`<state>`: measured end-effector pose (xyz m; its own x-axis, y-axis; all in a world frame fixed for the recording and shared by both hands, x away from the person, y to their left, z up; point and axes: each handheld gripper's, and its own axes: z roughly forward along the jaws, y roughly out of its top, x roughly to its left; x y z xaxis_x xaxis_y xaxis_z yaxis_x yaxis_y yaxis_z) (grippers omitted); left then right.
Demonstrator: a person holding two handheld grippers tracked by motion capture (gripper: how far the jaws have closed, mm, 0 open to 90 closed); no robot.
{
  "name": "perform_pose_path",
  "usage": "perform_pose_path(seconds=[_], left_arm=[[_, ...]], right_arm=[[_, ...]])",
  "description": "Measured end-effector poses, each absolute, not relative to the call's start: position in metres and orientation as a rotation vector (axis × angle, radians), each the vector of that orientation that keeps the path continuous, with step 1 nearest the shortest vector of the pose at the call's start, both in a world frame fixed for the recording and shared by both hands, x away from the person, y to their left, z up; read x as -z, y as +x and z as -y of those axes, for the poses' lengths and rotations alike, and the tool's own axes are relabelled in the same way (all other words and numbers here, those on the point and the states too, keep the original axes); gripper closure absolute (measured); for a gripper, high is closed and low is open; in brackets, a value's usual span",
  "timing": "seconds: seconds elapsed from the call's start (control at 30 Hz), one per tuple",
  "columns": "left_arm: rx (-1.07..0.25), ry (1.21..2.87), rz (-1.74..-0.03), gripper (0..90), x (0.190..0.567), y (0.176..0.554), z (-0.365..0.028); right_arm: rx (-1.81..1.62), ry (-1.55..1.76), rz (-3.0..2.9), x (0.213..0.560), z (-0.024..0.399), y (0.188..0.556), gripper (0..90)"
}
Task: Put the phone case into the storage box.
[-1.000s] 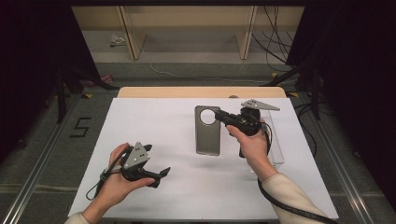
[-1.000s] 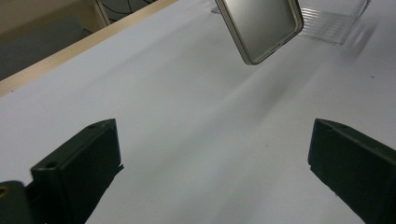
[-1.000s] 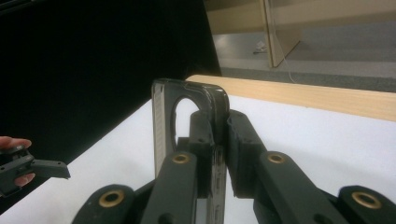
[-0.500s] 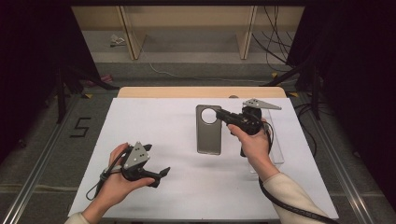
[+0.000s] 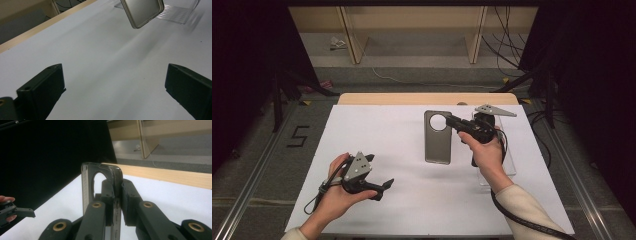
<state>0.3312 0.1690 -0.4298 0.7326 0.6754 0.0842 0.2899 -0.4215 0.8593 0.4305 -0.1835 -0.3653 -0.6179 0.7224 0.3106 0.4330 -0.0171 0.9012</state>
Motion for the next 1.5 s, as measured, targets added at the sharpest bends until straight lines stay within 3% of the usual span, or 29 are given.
perform_pose_path(seconds=[1.5], left_arm=[[-0.536, 2.01, -0.737, 2.1, 0.43, 0.332, -0.17]], right_arm=[[-1.683, 1.228, -1.941, 0.353, 0.202, 0.433, 81.8]])
